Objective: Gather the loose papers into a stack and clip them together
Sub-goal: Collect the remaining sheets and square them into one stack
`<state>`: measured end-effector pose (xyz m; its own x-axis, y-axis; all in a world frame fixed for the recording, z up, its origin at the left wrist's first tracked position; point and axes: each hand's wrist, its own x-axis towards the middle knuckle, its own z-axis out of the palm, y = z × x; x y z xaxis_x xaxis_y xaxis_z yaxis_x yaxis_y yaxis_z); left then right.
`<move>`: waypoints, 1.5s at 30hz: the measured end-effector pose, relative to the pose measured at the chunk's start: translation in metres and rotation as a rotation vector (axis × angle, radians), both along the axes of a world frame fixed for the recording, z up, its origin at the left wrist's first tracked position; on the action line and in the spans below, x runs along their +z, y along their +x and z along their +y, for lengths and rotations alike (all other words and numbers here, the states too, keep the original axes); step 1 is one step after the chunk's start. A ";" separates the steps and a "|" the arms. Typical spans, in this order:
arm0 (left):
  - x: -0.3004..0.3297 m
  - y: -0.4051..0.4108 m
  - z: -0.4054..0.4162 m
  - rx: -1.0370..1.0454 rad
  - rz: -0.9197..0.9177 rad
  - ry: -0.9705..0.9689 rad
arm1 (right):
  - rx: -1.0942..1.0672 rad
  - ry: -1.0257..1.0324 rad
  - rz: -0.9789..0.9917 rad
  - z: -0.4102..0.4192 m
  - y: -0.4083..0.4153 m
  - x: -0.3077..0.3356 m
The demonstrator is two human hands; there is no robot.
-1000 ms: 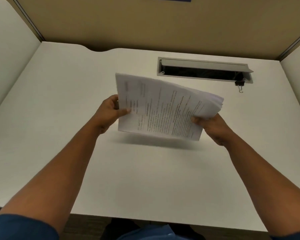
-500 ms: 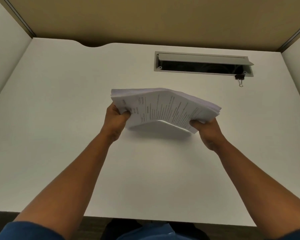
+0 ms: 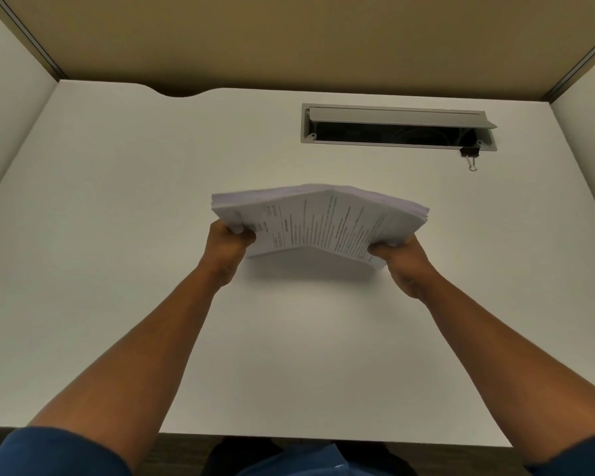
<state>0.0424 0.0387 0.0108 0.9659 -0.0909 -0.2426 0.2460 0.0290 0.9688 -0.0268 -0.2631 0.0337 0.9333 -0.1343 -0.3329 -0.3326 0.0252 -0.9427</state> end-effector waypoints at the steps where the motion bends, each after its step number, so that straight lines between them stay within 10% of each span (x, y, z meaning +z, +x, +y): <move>1: -0.001 0.000 0.001 0.006 0.006 -0.005 | -0.003 -0.001 -0.001 0.000 0.000 0.000; 20: 0.048 0.013 0.026 -0.226 -0.010 0.330 | -0.051 0.123 0.136 -0.026 0.005 0.022; 28: 0.081 0.028 0.019 -0.420 -0.056 0.564 | 0.231 -0.604 -0.104 -0.004 0.028 0.075; 38: 0.111 0.039 -0.002 -0.589 -0.130 0.772 | 0.332 -0.396 0.010 0.022 0.027 0.072; 45: 0.094 0.031 0.006 -0.199 -0.081 0.376 | 0.150 -0.204 0.079 0.013 0.019 0.064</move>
